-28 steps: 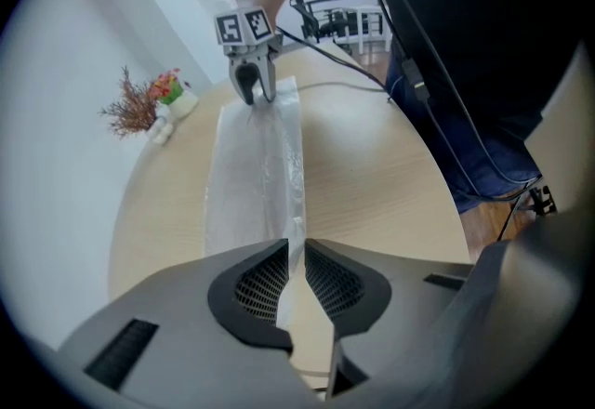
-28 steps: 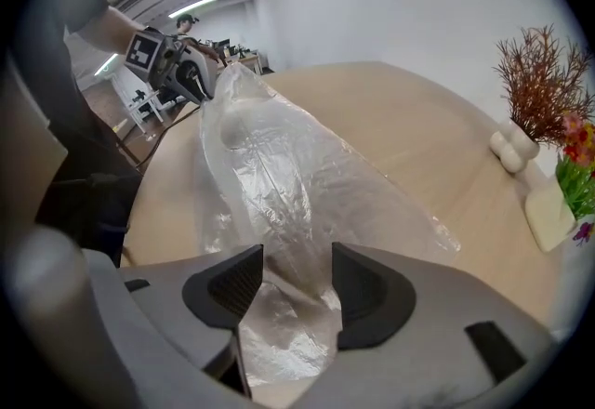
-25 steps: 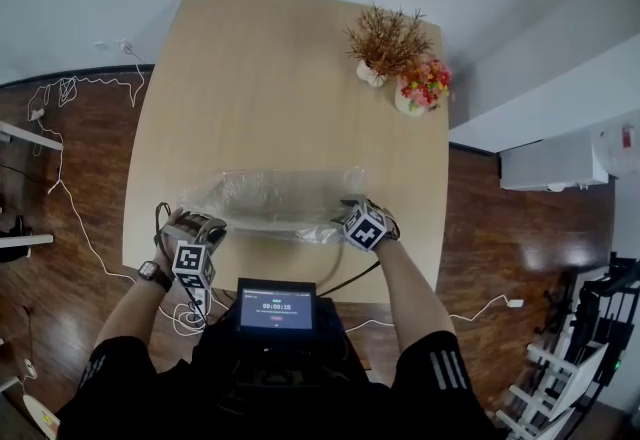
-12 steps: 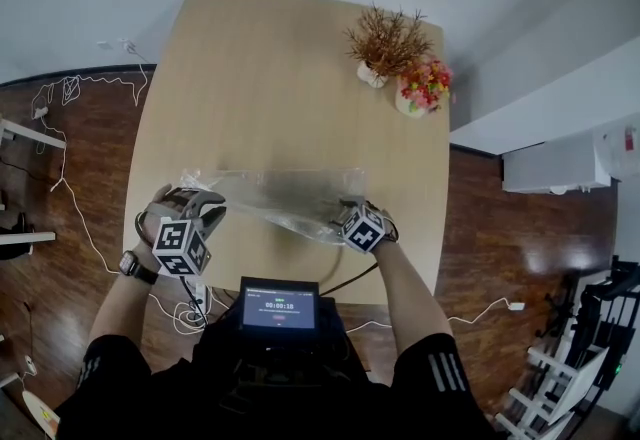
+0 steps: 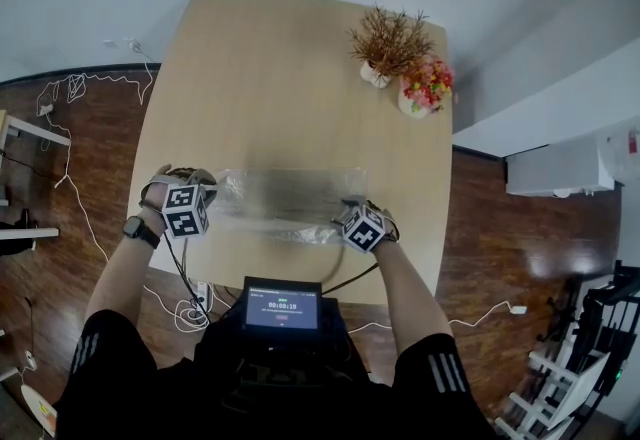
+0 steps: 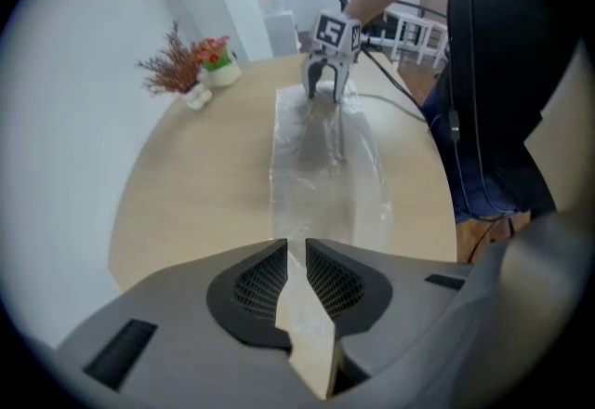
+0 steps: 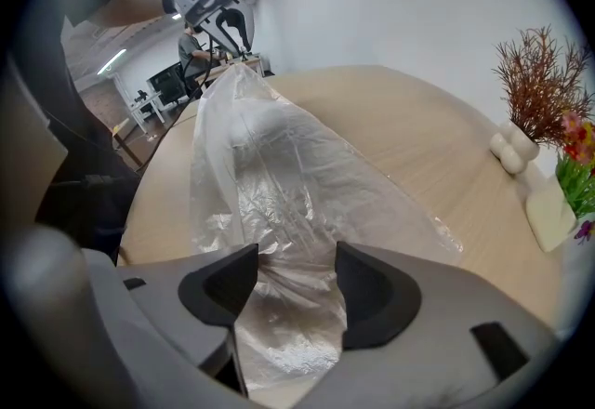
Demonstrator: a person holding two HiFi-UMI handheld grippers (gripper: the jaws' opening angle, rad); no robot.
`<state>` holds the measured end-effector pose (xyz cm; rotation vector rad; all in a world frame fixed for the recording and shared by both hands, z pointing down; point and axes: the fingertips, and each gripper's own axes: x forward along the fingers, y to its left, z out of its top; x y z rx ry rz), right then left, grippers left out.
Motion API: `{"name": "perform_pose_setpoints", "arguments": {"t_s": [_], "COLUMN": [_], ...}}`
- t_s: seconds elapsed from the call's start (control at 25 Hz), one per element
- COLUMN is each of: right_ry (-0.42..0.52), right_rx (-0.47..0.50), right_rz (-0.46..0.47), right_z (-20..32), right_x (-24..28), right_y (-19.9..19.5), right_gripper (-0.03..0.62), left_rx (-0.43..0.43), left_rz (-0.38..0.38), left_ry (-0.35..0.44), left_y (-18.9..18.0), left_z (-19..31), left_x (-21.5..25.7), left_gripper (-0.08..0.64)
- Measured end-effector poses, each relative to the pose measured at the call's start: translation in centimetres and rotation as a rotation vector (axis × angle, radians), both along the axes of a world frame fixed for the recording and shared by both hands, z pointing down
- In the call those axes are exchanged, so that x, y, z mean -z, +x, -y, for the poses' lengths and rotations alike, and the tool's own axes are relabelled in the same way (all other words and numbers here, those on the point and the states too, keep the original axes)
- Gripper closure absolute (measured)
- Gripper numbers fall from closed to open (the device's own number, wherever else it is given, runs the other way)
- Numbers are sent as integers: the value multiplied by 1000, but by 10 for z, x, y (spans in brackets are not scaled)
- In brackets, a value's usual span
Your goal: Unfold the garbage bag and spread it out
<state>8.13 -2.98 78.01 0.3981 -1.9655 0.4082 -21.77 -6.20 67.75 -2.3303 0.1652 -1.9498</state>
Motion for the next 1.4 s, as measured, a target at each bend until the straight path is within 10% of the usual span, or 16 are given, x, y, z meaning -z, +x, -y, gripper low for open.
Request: {"name": "perform_pose_setpoints", "arguments": {"t_s": [0.36, 1.4], "right_ry": [3, 15], "right_rx": [-7, -97], "right_rz": [5, 48], "right_z": [0, 22], "right_x": [-5, -6], "right_y": [1, 16], "right_gripper": [299, 293], "left_rx": [-22, 39], "left_rz": [223, 213], "left_ry": [-166, -180], "left_y": [-33, -17], "left_z": [-39, 19], "left_x": [-77, -123], "left_gripper": [391, 199]}}
